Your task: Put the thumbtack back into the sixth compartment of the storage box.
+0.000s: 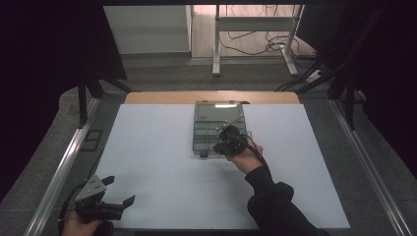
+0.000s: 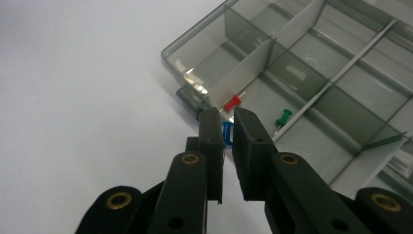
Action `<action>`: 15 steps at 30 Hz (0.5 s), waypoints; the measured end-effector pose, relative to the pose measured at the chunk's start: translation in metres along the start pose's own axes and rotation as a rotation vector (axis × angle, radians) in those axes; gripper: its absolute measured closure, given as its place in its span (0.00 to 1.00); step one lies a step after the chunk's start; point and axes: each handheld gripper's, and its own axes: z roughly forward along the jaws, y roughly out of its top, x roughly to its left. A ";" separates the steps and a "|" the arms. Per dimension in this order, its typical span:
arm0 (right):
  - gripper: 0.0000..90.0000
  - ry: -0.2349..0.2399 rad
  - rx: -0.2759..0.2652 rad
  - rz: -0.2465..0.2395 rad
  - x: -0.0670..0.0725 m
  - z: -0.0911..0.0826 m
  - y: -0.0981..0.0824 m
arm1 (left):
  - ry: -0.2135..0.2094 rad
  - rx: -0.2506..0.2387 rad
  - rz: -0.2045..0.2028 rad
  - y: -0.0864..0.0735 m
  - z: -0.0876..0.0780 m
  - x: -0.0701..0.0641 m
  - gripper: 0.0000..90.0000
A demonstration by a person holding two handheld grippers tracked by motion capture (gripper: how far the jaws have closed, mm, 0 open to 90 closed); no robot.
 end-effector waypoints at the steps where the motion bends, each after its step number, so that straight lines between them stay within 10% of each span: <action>1: 0.91 -0.001 -0.002 0.002 -0.001 0.001 0.001 | 0.000 0.000 0.000 0.000 0.000 0.000 0.01; 15: 0.91 -0.043 0.004 0.003 -0.009 0.012 0.020 | -0.002 -0.002 -0.002 0.000 0.000 0.000 0.01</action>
